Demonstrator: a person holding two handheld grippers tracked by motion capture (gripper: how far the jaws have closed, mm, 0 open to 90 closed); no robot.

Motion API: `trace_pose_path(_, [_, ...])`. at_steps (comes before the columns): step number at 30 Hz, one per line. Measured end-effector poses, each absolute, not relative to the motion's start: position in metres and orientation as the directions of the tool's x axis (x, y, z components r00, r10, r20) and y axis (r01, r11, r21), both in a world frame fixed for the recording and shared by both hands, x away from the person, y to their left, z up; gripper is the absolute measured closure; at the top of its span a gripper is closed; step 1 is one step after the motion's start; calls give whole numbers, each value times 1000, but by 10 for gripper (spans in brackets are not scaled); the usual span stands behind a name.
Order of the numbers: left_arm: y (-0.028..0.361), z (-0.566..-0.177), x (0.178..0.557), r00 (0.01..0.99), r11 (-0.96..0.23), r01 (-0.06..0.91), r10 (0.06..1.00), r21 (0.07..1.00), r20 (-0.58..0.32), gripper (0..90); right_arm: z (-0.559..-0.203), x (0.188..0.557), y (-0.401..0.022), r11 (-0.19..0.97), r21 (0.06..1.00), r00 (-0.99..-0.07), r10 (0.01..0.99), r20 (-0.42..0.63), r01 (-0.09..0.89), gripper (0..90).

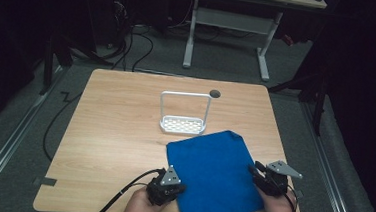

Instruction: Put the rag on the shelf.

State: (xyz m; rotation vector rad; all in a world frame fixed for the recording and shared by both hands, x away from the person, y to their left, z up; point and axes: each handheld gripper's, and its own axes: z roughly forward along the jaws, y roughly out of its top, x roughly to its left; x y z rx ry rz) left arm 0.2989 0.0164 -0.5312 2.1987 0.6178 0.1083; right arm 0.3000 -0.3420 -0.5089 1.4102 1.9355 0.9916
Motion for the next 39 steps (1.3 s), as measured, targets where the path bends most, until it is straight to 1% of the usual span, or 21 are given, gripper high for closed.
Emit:
trace_pose_path(4, [23,-531,299,884,-544,383,451,747,-124,900,-508,300,-341,197,808,-324,946,-8,555,807])
trace_pose_path(7, [31,-531,301,881,-542,396,453,742,-140,900,-507,301,-340,199,806,-331,944,-4,557,893])
trace_pose_path(8, [35,-531,302,878,-539,404,455,739,-148,900,-508,302,-338,190,802,-332,943,11,566,900])
trace_pose_path(17, [63,-529,310,861,-534,447,475,717,-182,900,-518,316,-325,236,764,-370,929,3,600,900])
trace_pose_path(19, [66,-530,312,858,-528,457,475,716,-196,900,-519,319,-320,243,759,-376,927,2,604,900])
trace_pose_path(21, [69,-529,314,857,-529,458,477,715,-196,900,-521,322,-315,267,753,-388,921,-17,601,900])
trace_pose_path(26, [76,-529,318,844,-518,474,497,712,-201,900,-526,326,-311,281,732,-390,920,-23,620,900])
trace_pose_path(34, [84,-530,322,830,-502,488,519,715,-203,900,-527,324,-310,280,727,-404,915,-4,627,900])
trace_pose_path(39, [95,-530,321,826,-496,494,524,714,-208,900,-527,318,-305,298,728,-430,903,-5,617,900])
